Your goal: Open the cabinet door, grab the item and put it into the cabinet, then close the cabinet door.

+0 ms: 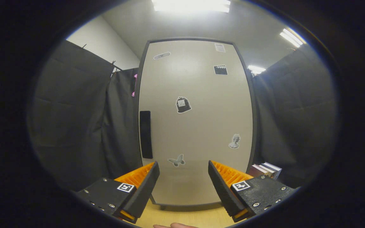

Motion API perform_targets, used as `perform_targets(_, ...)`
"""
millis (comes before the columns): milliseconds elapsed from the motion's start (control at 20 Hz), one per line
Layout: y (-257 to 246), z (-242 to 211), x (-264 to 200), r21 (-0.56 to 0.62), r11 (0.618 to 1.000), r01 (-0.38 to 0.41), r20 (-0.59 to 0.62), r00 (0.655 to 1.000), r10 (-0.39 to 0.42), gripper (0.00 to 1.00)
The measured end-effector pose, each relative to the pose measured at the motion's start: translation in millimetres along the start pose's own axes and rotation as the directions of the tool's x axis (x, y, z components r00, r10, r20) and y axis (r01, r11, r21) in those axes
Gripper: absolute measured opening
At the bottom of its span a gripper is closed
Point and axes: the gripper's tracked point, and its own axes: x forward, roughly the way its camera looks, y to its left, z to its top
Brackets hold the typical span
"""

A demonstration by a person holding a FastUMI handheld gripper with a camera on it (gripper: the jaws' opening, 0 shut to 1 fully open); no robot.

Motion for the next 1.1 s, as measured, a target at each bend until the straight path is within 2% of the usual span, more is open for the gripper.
perform_targets(250,36,24,40,-0.011,0.998,-0.06,0.037,0.997,0.06,0.96)
perform_targets(450,77,24,68,-0.01,0.99,-0.139,0.016,0.99,0.14,0.96)
perform_targets(550,87,18,85,-0.009,0.989,-0.147,-0.007,0.989,0.147,0.96)
perform_targets(750,87,-6,114,0.027,0.993,-0.114,-0.08,0.99,0.116,0.95)
perform_targets(850,87,-16,119,0.065,0.991,-0.113,-0.115,0.986,0.12,0.85)
perform_targets(950,91,-20,118,0.057,0.992,-0.115,-0.138,0.983,0.122,0.57)
perform_targets(1000,91,-20,119,0.028,0.992,-0.123,-0.134,0.983,0.125,0.36)
perform_targets(1100,92,-21,120,0.019,0.991,-0.132,-0.138,0.981,0.134,0.32)
